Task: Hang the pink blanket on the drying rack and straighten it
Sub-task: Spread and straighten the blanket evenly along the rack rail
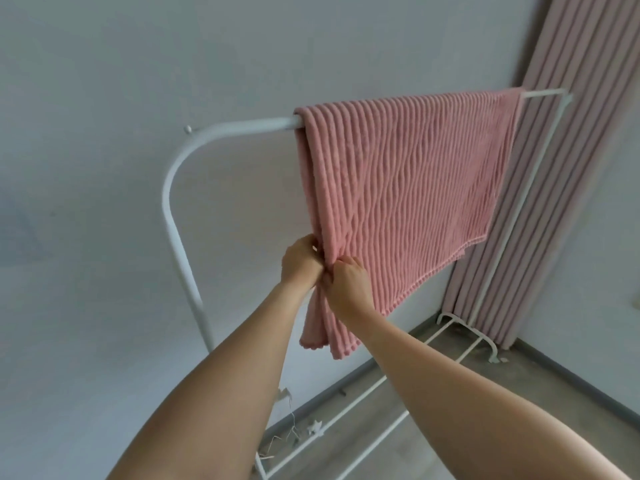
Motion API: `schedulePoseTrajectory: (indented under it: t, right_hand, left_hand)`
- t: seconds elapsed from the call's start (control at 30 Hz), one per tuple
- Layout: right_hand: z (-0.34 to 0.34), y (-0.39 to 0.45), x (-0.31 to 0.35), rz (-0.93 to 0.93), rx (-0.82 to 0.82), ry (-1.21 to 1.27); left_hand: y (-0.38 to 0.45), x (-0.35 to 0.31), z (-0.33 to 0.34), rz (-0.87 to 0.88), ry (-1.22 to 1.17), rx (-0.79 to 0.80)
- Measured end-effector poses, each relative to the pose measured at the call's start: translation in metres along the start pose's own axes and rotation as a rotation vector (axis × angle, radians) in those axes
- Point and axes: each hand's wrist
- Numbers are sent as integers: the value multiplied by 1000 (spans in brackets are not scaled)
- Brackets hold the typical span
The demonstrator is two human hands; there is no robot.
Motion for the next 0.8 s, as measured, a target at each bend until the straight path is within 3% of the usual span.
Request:
schedulePoseTrajectory:
  t: [0.13,0.27,0.37,0.57,0.8]
  right_hand:
    - [5,-13,-9,115,6,54]
    - [5,-11,-6,254,60,119]
    - [1,-11,3,309,200,184]
    - [-5,-20,-11,-1,308,130]
    - [-60,4,-90,167,274,33]
  left_hand:
    - [-1,8,-16,-20,-92,-62]
    - [-20,11,-16,-38,-353,164]
    - [-28,7,-5,-24,-285,256]
    - [-34,-5,12,-65,13,-77]
    - [-48,-40,38,-319,132,-322]
Point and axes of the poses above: each hand's wrist, its own y-axis towards the middle knuckle, its own z-axis out of the palm, x = y × z, and after that the axes turned 1 degree about -y, right-handed
